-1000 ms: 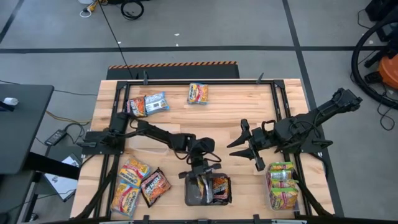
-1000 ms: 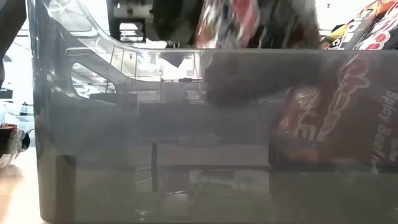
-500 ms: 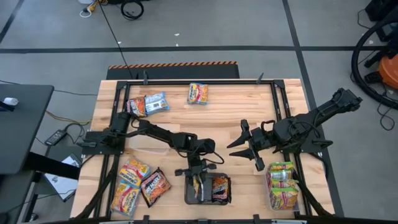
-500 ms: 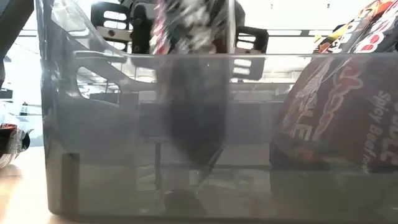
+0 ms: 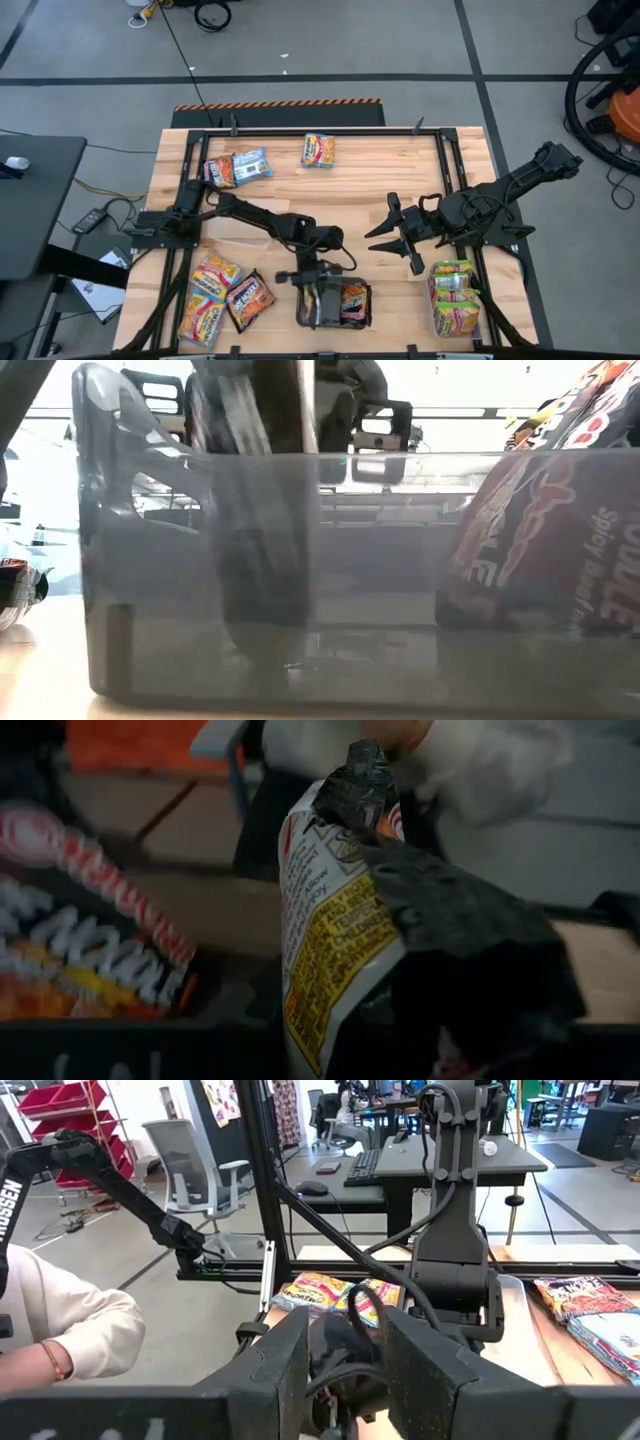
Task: Sort Maruchan noodles
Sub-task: Put the top right black noodle pack into the black bin, then put the bottom black noodle pack into the black bin
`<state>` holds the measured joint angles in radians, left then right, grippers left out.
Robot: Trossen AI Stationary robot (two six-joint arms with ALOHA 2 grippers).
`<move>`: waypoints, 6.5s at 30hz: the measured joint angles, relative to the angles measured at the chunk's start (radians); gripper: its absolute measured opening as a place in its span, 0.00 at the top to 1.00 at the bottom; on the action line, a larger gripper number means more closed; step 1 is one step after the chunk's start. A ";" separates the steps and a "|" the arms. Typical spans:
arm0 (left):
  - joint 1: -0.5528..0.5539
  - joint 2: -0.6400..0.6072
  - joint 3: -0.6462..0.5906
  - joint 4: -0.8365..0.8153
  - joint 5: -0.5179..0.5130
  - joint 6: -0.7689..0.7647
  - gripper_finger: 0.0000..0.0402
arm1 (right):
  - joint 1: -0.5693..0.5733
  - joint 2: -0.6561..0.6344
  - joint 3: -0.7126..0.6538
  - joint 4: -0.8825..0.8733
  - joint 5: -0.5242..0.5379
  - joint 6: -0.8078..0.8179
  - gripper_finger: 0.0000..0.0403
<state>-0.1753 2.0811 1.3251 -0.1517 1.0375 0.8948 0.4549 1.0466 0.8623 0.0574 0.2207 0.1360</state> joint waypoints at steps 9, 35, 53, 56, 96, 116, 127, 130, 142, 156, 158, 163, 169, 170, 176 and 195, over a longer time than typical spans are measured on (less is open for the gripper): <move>-0.043 -0.003 0.002 0.027 -0.124 -0.039 0.62 | -0.001 0.000 0.000 0.000 0.003 0.000 0.67; -0.059 -0.132 -0.001 -0.090 -0.136 -0.264 0.45 | -0.001 0.000 0.000 -0.009 -0.003 -0.023 0.67; -0.194 -0.431 0.000 -0.379 -0.501 -0.670 0.45 | 0.000 0.000 0.000 -0.032 -0.006 -0.081 0.67; -0.266 -0.488 0.000 -0.494 -0.653 -0.853 0.45 | 0.000 0.000 0.000 -0.032 -0.008 -0.118 0.67; -0.195 -0.409 -0.384 -0.357 -0.718 -0.832 0.55 | -0.058 0.096 0.000 -0.074 -0.005 -0.139 0.67; -0.275 -0.391 -0.384 -0.386 -0.651 -0.718 0.88 | -0.092 0.096 0.000 -0.074 -0.012 -0.157 0.67; -0.319 -0.402 -0.285 -0.521 -0.720 -0.752 0.99 | -0.089 0.093 0.000 -0.093 -0.015 -0.170 0.67; -0.342 -0.418 -0.214 -0.650 -0.743 -0.754 0.99 | -0.089 0.083 0.000 -0.147 -0.013 -0.182 0.67; -0.406 -0.529 0.098 -0.860 -0.826 -0.774 1.00 | -0.088 0.068 0.000 -0.204 -0.005 -0.132 0.68; -0.327 -0.577 0.201 -0.724 -0.892 -0.292 1.00 | -0.037 -0.008 0.000 -0.346 -0.004 0.021 0.68; -0.311 -0.574 0.201 -0.663 -0.887 -0.220 1.00 | -0.030 -0.019 0.000 -0.356 0.007 0.026 0.68; -0.274 -0.574 0.201 -0.483 -0.836 -0.046 1.00 | -0.025 -0.031 0.000 -0.364 0.023 0.013 0.68; -0.202 -0.526 0.201 -0.368 -0.734 0.011 1.00 | -0.025 -0.031 0.000 -0.371 0.023 0.003 0.68; -0.189 -0.508 0.201 -0.356 -0.714 0.011 1.00 | -0.025 -0.031 0.000 -0.371 0.022 0.002 0.68; -0.152 -0.402 0.200 -0.356 -0.666 -0.007 1.00 | -0.023 -0.031 0.000 -0.386 0.021 0.018 0.68; -0.147 -0.267 0.193 -0.360 -0.659 -0.100 1.00 | -0.023 -0.031 0.000 -0.382 0.016 0.052 0.68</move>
<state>-0.3225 1.8146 1.5185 -0.5121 0.3780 0.7944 0.4320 1.0153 0.8619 -0.3243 0.2362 0.1875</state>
